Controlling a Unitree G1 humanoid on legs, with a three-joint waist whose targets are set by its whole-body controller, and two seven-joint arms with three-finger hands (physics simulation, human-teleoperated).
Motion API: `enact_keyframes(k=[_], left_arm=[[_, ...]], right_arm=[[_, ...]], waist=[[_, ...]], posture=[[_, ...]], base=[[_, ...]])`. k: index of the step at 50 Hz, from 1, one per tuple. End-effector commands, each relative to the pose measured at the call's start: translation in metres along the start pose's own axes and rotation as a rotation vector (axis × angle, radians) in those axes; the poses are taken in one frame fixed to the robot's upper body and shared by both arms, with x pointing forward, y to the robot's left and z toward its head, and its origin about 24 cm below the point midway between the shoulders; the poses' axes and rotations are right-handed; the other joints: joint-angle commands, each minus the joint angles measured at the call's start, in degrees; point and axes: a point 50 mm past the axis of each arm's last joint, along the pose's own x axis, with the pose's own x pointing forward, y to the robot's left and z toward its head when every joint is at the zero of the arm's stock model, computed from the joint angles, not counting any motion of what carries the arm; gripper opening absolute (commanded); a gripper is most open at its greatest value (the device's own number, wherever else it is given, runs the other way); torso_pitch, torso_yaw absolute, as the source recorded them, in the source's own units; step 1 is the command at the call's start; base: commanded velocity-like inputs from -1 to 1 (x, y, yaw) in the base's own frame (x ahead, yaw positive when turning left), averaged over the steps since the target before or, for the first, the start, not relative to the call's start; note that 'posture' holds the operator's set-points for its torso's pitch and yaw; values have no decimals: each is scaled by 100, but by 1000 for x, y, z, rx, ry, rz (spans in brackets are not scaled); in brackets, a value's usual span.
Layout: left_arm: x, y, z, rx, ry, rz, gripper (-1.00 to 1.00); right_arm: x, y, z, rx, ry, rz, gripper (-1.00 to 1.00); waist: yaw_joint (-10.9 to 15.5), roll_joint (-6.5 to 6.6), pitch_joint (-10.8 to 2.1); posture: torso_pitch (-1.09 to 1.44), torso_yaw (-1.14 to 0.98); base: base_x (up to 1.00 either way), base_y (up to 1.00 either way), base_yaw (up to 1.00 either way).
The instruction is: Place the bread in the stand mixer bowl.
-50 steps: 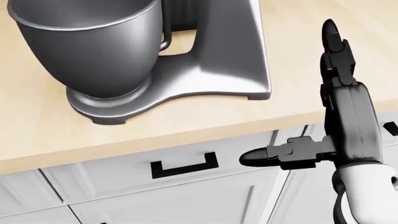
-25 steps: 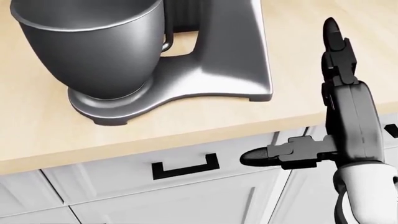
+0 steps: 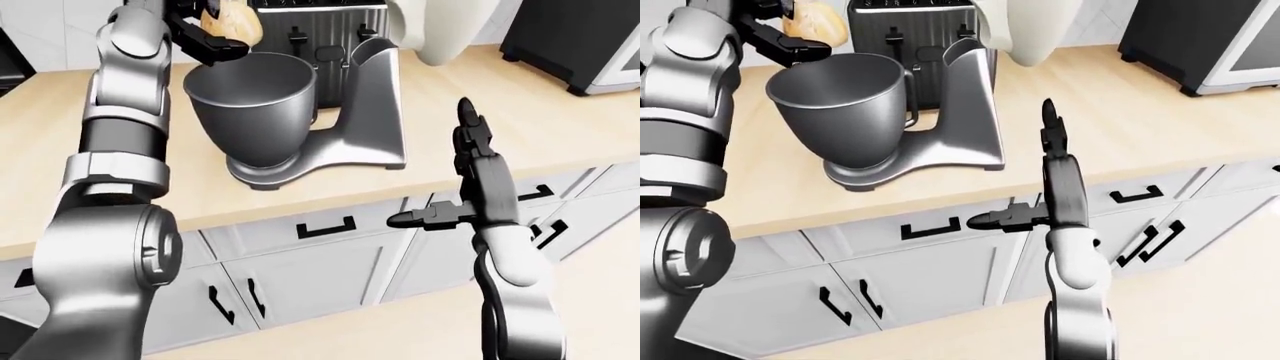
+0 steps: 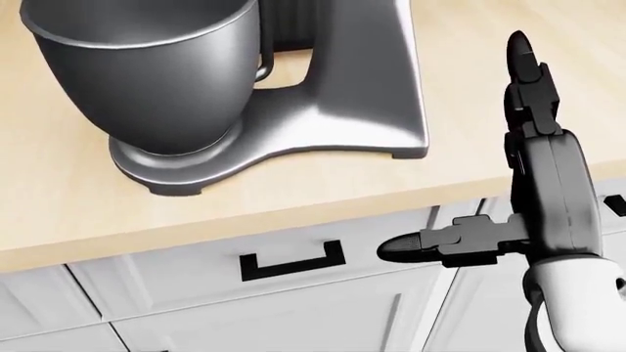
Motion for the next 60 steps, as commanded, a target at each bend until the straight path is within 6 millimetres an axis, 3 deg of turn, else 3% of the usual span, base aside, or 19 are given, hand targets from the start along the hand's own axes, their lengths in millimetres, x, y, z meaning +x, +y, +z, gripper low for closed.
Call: enact_keyframes(k=[1, 35, 50, 52, 54, 55, 57, 58, 60], left_arm=[[1, 11, 26, -1, -101, 41, -100], [3, -19, 9, -5, -74, -12, -100], [4, -17, 6, 36, -68, 35, -100], [4, -17, 5, 40, -62, 37, -41], [4, -17, 4, 41, -59, 37, -36], [4, -16, 4, 38, -56, 38, -10], [4, -15, 5, 35, -56, 38, -5], [4, -15, 5, 38, -56, 39, 43], [4, -15, 5, 37, -53, 38, 56]], right_arm=[[-1, -4, 14, -4, -81, -21, 100], [0, -4, 14, -4, -82, -19, 100], [0, -3, 14, -5, -84, -16, 100], [0, -3, 14, -5, -84, -16, 100], [0, -3, 14, -6, -83, -17, 100], [0, -3, 14, -7, -83, -17, 100], [0, -3, 14, -7, -83, -17, 100], [0, -3, 14, -7, -83, -17, 100], [0, -3, 15, -7, -83, -17, 100]], waist=[[-2, 12, -156], [2, -6, -185], [1, 1, -194], [-2, 3, -193], [-2, 6, -190], [-2, 7, -190], [-1, 3, -169], [6, 4, -174], [7, 3, -179]], posture=[[0, 0], [0, 0], [0, 0], [0, 0], [0, 0], [0, 0], [0, 0], [0, 0], [0, 0]], base=[[0, 0, 0], [0, 0, 0], [0, 0, 0], [0, 0, 0], [0, 0, 0], [0, 0, 0], [0, 0, 0], [0, 0, 0], [0, 0, 0]])
